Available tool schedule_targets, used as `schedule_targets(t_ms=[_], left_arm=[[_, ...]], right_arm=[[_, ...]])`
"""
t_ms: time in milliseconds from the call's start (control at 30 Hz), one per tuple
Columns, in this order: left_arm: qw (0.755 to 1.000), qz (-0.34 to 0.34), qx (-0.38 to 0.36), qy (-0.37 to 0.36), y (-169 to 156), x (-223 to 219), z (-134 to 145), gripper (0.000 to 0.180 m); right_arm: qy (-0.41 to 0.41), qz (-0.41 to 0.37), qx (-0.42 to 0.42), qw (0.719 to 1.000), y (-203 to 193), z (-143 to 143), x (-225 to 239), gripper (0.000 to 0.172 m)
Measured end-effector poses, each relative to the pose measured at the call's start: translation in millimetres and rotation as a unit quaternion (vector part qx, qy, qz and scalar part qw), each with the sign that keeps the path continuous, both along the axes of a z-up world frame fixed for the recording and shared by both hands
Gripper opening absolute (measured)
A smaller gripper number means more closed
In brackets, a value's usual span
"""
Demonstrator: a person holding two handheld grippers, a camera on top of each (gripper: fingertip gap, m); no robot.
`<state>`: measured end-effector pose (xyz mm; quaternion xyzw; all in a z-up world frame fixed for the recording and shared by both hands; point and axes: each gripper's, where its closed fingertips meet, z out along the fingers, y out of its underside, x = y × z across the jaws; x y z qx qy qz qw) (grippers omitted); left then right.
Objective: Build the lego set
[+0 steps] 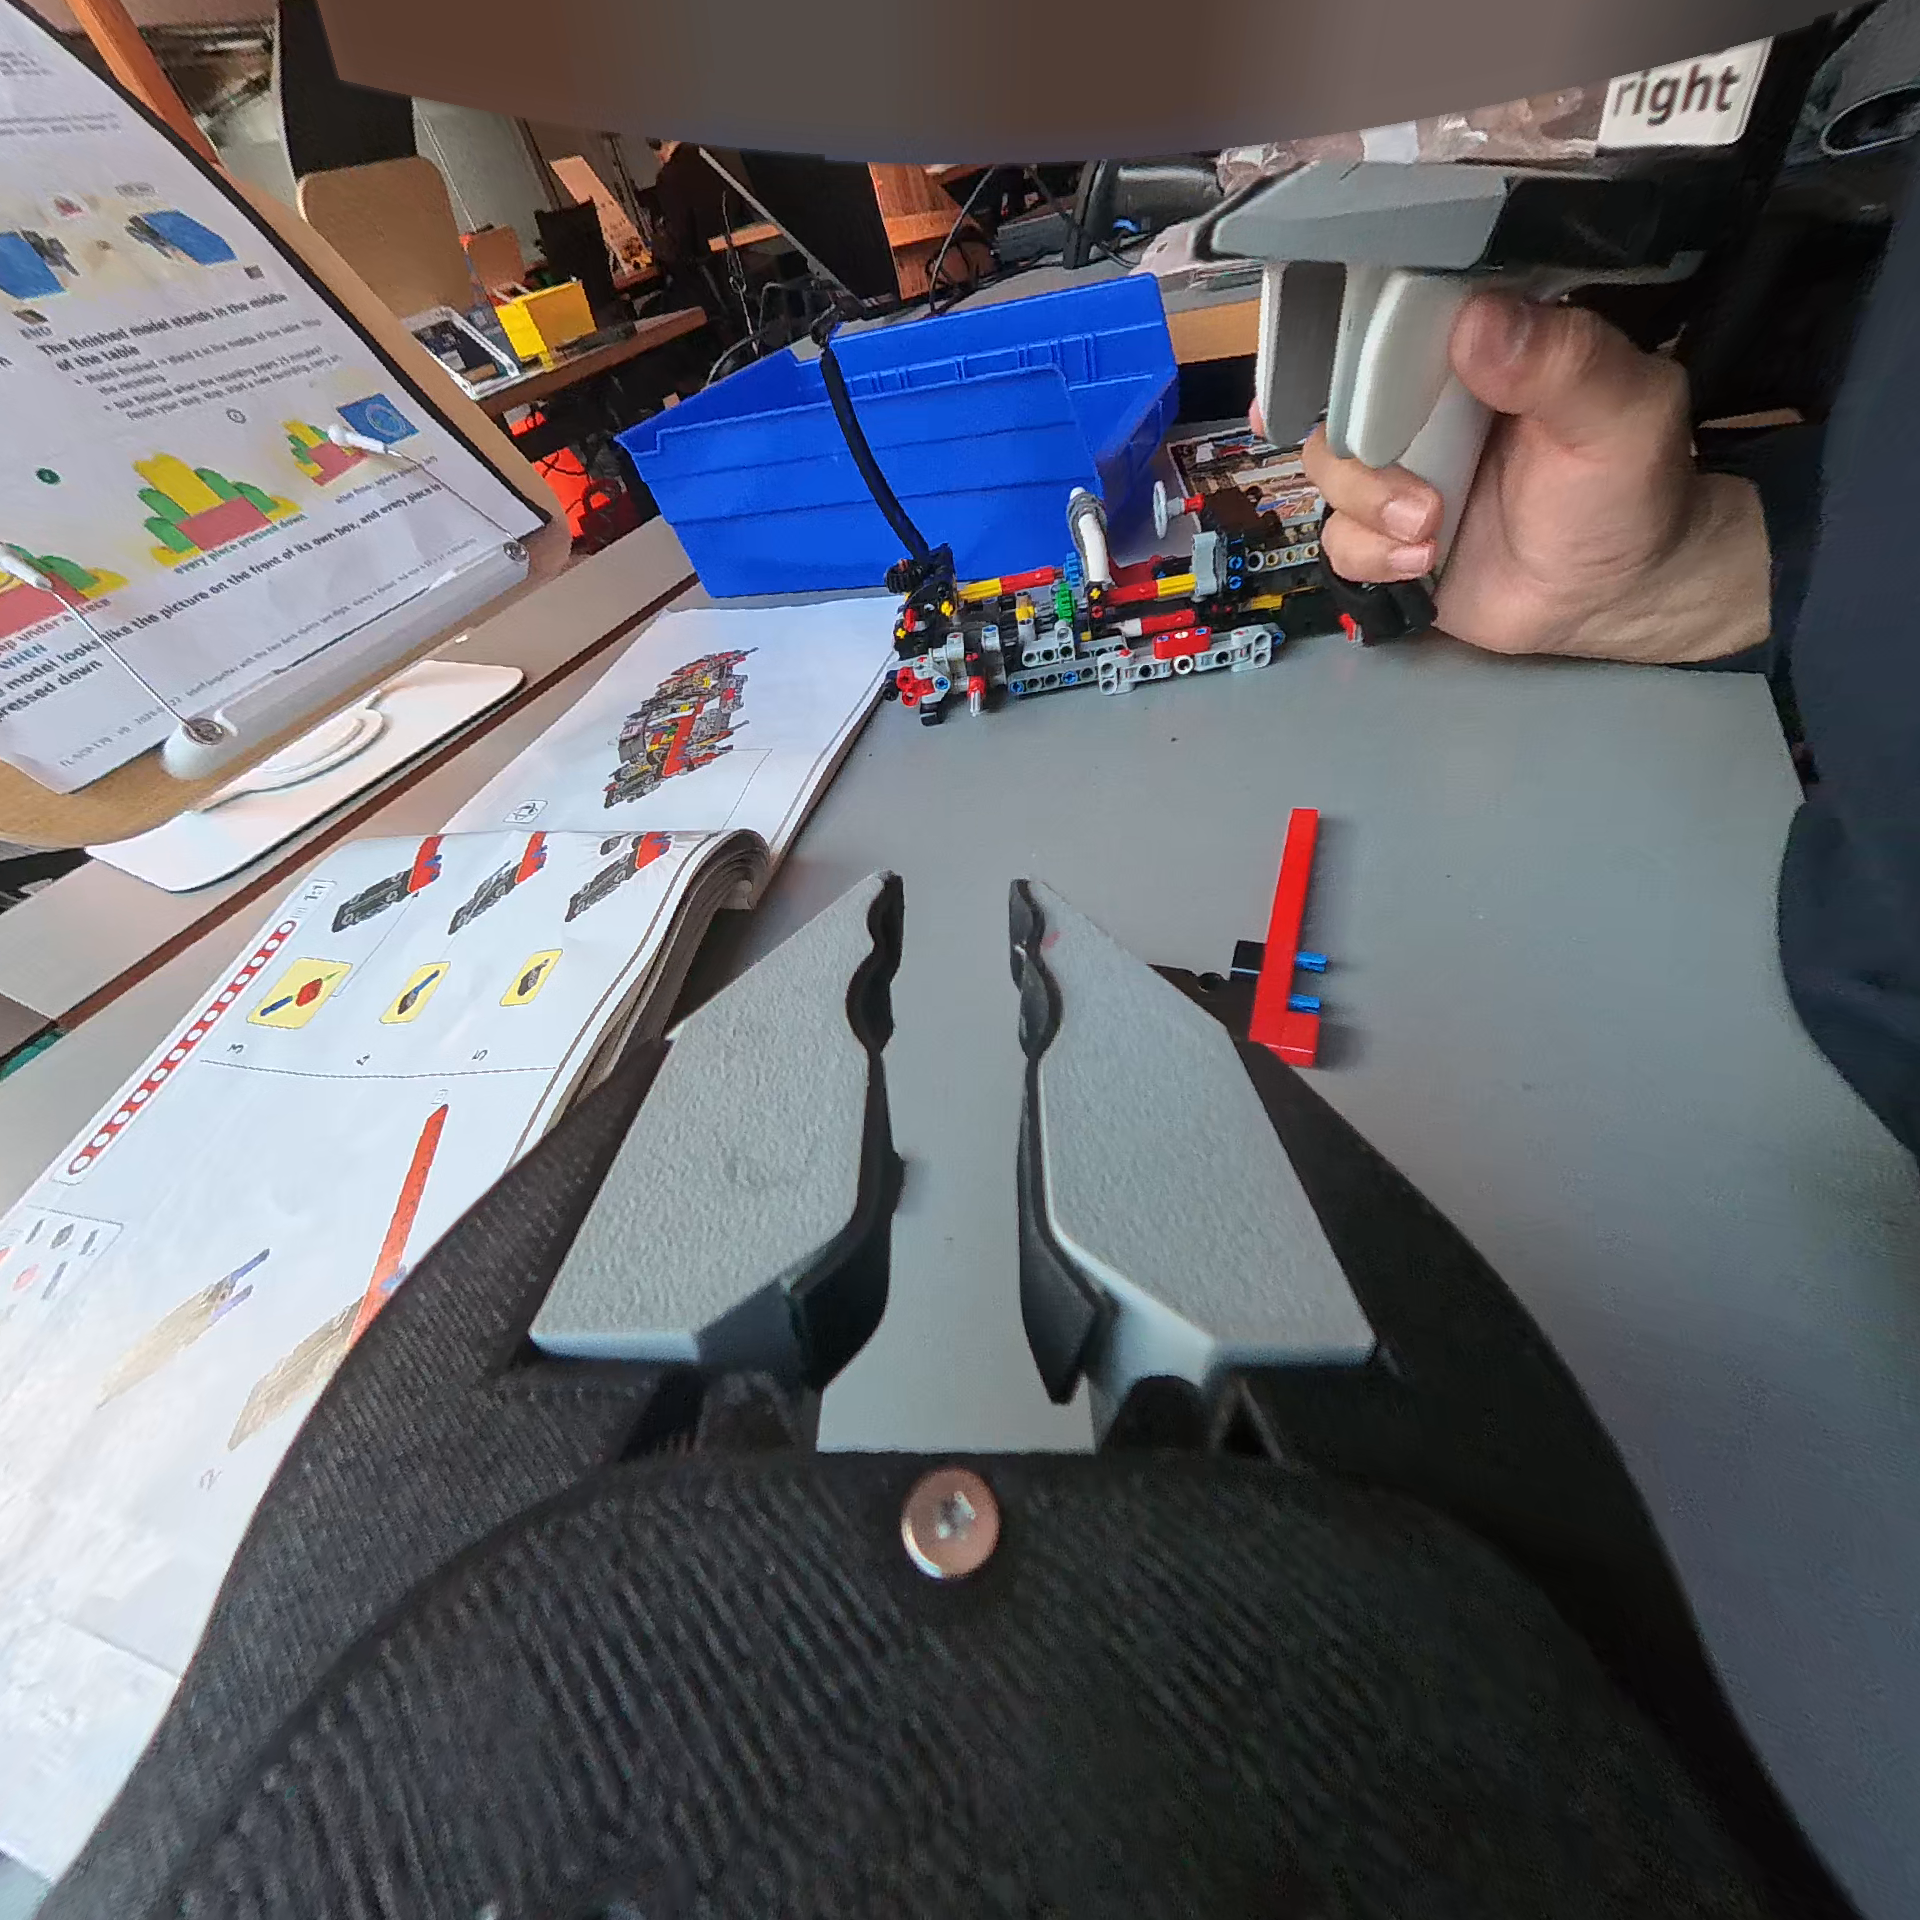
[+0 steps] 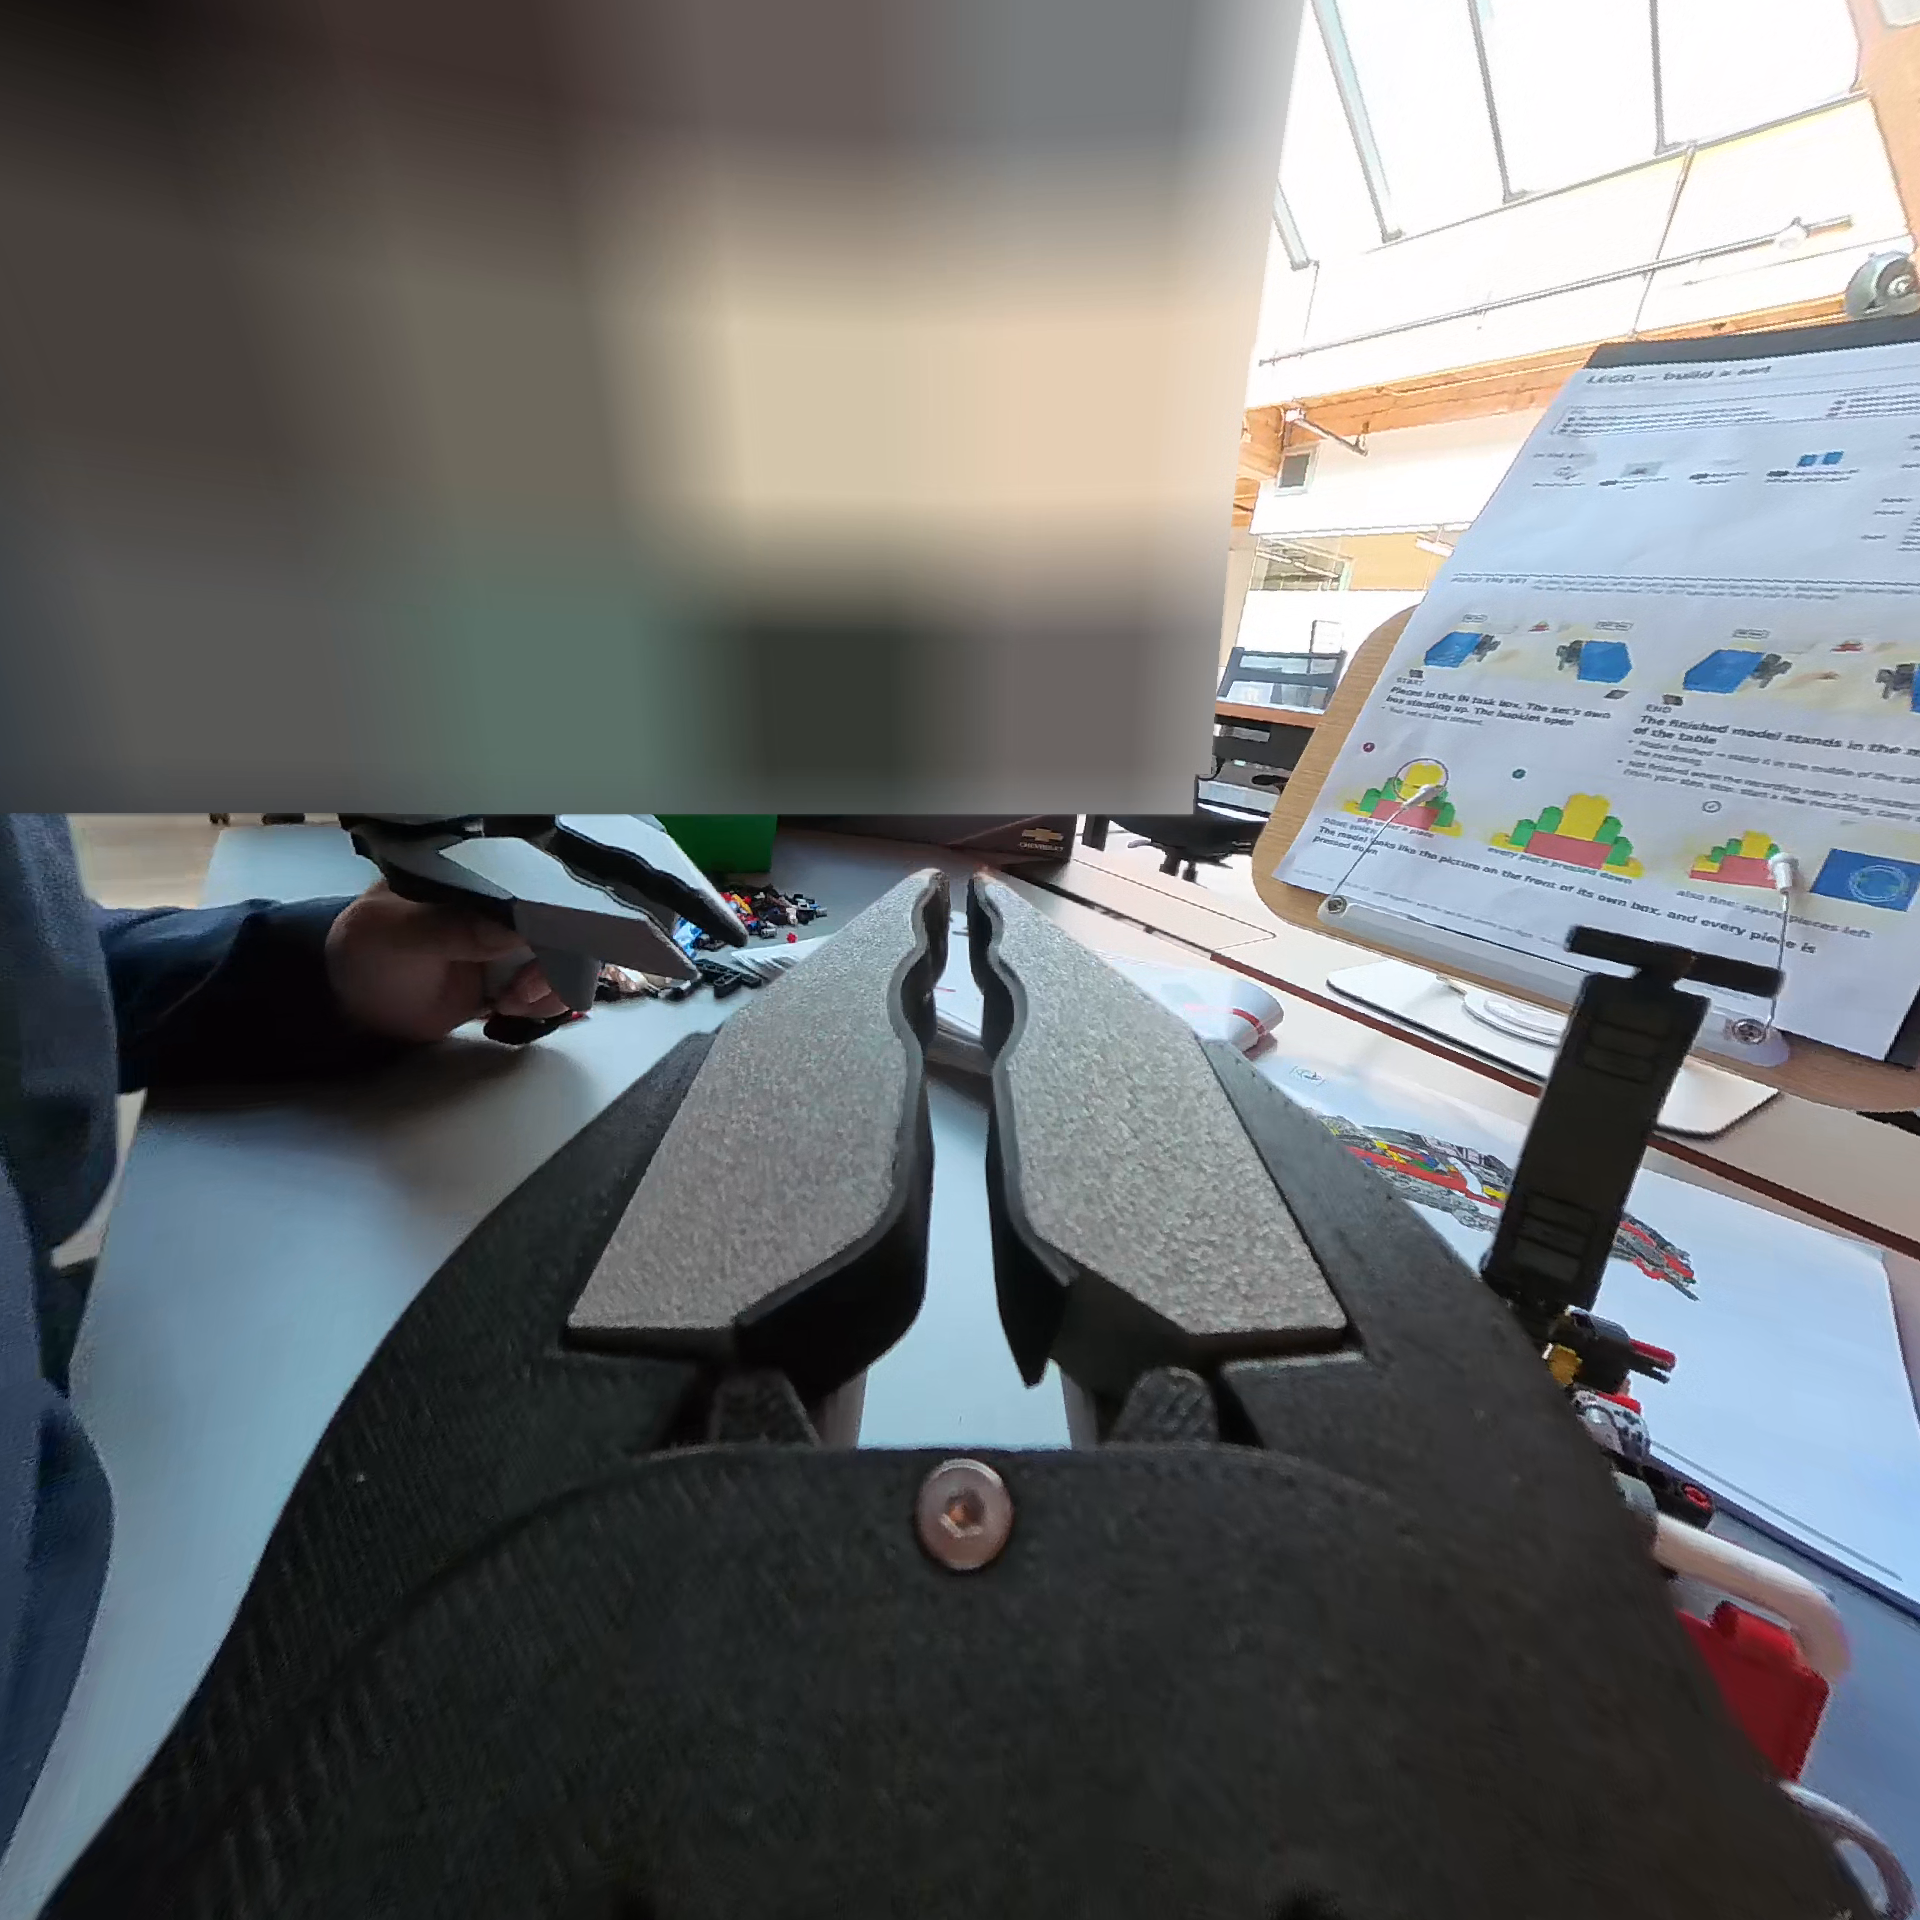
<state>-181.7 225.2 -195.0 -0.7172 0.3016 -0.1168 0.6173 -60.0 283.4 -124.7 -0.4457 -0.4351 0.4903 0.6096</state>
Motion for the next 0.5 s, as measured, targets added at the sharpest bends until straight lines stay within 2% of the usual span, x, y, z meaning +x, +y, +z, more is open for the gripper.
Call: schedule_targets(t_ms=[100, 200, 300, 400, 467, 500], left_arm=[[1.0, 0.012, 0.011, 0.001, 0.0, -3.6, 4.7, 0.018], [0.997, 0.068, 0.037, -0.01, 3.2, -24.2, 19.0, 0.011], [0.992, 0.098, 0.034, -0.068, -0.8, -50.5, 37.7, 0.011], [0.994, 0.085, -0.034, -0.058, -10.5, -68.5, 41.9, 0.012], [0.991, 0.058, -0.113, -0.041, -15.1, -68.4, 24.5, 0.015], [0.986, 0.045, -0.16, -0.022, -15.5, -66.5, 9.2, 0.02]], right_arm=[[-0.012, 0.005, 0.015, 1.0, -5.8, -1.6, -4.9, 0.001], [-0.027, 0.014, 0.025, 0.999, -12.8, -4.4, -10.0, 0.001], [-0.046, 0.014, 0.015, 0.999, -10.9, -10.2, -15.3, 0.003], [-0.107, 0.053, -0.01, 0.993, -16.8, -31.5, -31.7, 0.001], [-0.187, 0.091, -0.019, 0.978, -27.5, -54.4, -50.6, 0.01], [-0.223, 0.111, -0.005, 0.969, -35.4, -62.7, -59.8, 0.008]])
